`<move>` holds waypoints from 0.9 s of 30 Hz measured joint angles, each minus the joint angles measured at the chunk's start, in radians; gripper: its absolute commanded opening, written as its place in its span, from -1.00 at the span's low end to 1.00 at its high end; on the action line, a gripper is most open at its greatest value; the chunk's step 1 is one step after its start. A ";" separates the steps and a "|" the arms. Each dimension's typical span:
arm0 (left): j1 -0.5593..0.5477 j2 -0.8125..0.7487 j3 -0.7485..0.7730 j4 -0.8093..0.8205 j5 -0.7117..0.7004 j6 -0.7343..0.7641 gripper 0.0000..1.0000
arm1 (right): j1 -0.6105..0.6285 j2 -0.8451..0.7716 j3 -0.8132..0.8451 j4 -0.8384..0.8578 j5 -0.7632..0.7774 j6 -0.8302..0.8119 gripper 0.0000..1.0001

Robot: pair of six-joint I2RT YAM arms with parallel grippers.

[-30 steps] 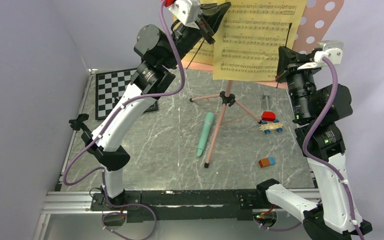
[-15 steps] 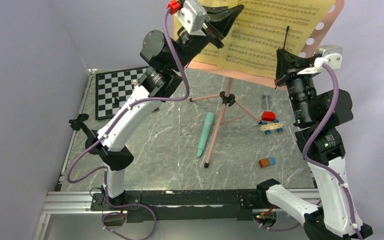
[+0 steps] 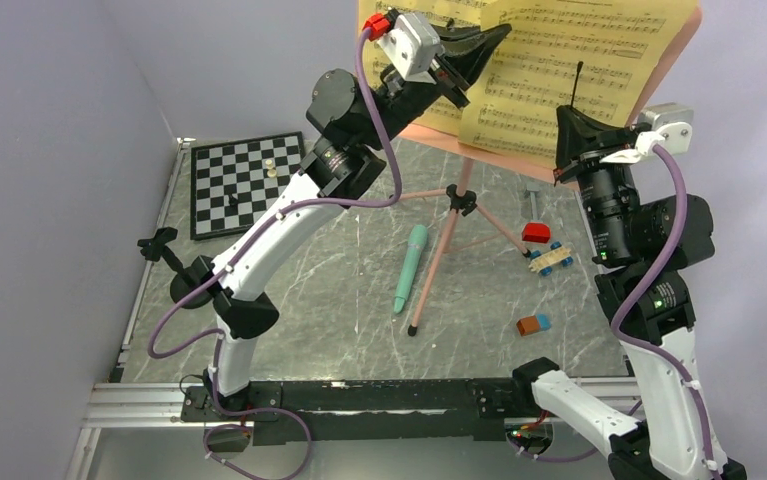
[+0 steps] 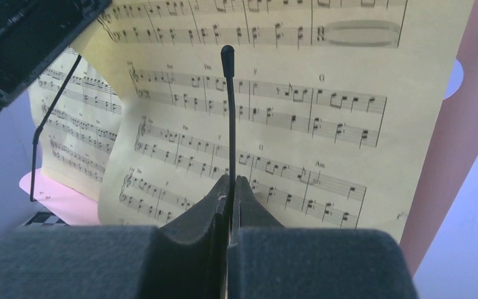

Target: Set up the instrument practice props

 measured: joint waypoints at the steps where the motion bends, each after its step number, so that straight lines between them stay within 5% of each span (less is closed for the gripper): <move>1: -0.001 0.000 0.003 0.004 -0.001 0.000 -1.00 | 0.000 -0.001 -0.001 0.000 -0.001 0.000 -0.99; 27: -0.031 0.018 0.018 0.110 0.009 -0.058 -1.00 | -0.002 -0.008 -0.031 0.037 -0.031 0.005 -1.00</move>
